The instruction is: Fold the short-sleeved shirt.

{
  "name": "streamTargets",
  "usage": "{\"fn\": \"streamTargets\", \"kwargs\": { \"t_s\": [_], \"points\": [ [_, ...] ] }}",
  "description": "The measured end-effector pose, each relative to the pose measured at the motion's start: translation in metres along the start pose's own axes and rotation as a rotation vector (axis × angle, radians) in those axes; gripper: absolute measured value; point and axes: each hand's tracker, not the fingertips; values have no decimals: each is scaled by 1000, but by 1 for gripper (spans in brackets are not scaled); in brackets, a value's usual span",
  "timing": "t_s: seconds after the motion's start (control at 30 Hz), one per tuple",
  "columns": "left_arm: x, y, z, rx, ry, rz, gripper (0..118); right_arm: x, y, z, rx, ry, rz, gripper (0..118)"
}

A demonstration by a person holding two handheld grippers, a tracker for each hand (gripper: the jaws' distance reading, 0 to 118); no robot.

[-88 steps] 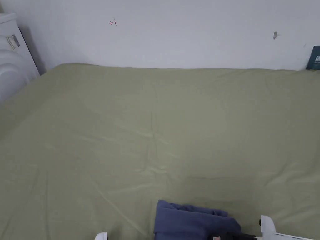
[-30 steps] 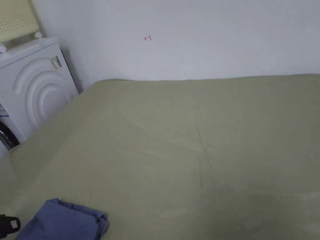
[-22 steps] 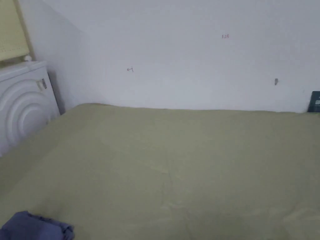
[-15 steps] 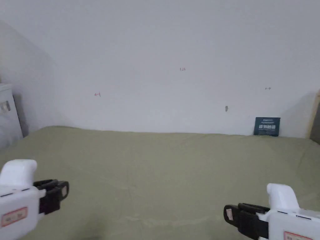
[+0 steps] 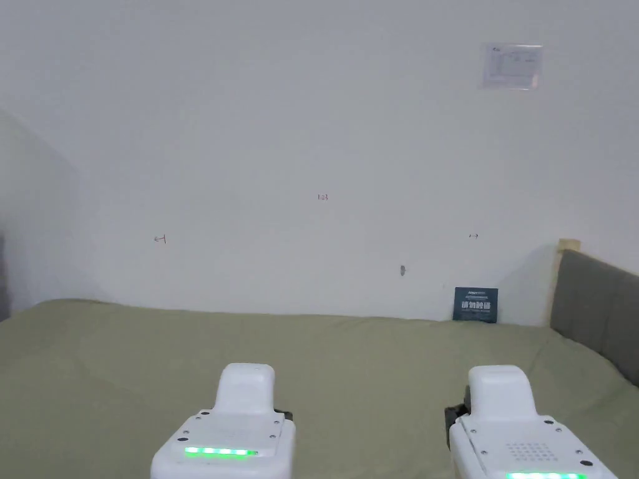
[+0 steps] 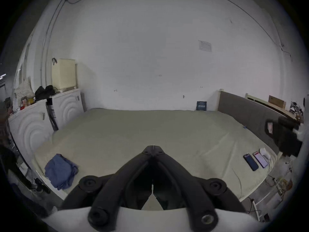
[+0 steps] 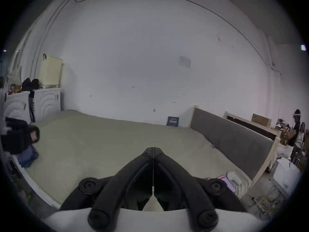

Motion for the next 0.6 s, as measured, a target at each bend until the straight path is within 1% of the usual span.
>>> {"fn": "streamTargets", "kwargs": {
  "t_s": [0.07,0.1,0.3,0.33,0.37,0.4,0.43,0.47,0.5,0.53,0.6],
  "points": [
    [-9,-1,4,34,22,9,0,2,-5,-3,-36,-1,-6,2],
    [-13,-1,6,46,24,3,0,4,-7,-3,-51,18,-18,2],
    [-7,4,14,49,21,-7,0,6,1,2,-48,24,-38,2],
    [-9,5,14,51,8,-5,0,6,2,3,-42,23,-39,3],
    [-11,7,14,47,-8,-7,2,6,4,5,-34,20,-37,19],
    [-8,10,15,32,-28,-1,24,7,6,5,-31,14,-39,54],
    [-9,13,15,40,-28,6,80,7,10,6,-41,18,-41,89],
    [-8,14,12,49,-16,3,113,8,12,4,-76,19,-24,92],
    [-7,15,11,77,39,-17,118,8,13,5,-47,39,-47,92],
    [-6,16,15,86,99,-34,118,8,14,7,-19,43,-46,92],
    [-6,22,17,152,53,-25,118,8,18,10,16,44,-62,92]
  ]
}}
